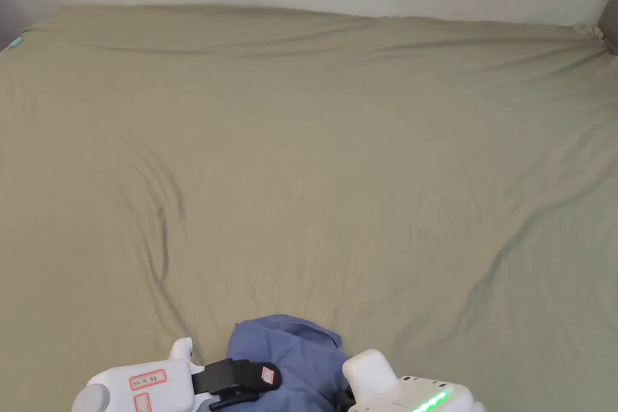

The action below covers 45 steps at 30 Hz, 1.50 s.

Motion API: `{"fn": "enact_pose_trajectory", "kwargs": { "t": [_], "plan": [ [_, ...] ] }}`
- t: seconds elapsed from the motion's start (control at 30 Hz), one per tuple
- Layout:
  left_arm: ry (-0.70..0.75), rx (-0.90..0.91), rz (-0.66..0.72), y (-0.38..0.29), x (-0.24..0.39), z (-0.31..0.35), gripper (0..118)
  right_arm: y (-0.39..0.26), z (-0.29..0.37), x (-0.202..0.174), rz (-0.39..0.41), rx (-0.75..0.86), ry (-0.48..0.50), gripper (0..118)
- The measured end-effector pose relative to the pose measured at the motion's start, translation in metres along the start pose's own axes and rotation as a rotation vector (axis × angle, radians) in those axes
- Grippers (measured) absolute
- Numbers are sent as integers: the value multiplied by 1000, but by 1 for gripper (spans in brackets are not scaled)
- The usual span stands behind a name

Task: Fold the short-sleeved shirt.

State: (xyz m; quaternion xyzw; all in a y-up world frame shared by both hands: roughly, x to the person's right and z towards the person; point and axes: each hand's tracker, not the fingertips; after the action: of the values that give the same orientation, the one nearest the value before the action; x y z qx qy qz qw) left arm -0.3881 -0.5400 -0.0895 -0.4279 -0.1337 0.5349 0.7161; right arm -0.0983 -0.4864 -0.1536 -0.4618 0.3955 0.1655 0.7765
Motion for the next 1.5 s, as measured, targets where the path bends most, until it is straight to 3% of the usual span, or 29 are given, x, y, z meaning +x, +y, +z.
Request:
{"fn": "enact_pose_trajectory", "kwargs": {
  "t": [0.13,0.2,0.4,0.53,0.67,0.83,0.97,1.1,1.23,1.33,1.5],
  "plan": [
    [167,17,-137,-5,51,7,26,6,21,6,10,81,23,2],
    [268,32,-262,-16,73,13,26,16,43,10,-36,154,28,2],
    [421,81,-517,-26,80,33,26,57,119,14,-13,386,-288,2],
    [557,127,-580,-36,90,49,26,69,162,2,28,521,-443,2],
    [744,196,-714,-42,80,66,26,68,179,-16,61,594,-516,2],
    [829,226,-656,-26,53,92,26,62,180,-38,80,621,-535,2],
    [996,243,-753,-20,38,107,26,62,179,-45,65,626,-534,2],
    [1015,284,-702,-12,26,135,26,65,176,-52,65,620,-535,2],
    [1140,282,-724,7,6,158,26,72,172,-61,74,609,-530,2],
    [1138,299,-644,18,-2,181,26,78,167,-67,68,602,-532,2],
    [1279,304,-688,40,-20,213,26,89,157,-77,70,592,-539,2]
  ]
}}
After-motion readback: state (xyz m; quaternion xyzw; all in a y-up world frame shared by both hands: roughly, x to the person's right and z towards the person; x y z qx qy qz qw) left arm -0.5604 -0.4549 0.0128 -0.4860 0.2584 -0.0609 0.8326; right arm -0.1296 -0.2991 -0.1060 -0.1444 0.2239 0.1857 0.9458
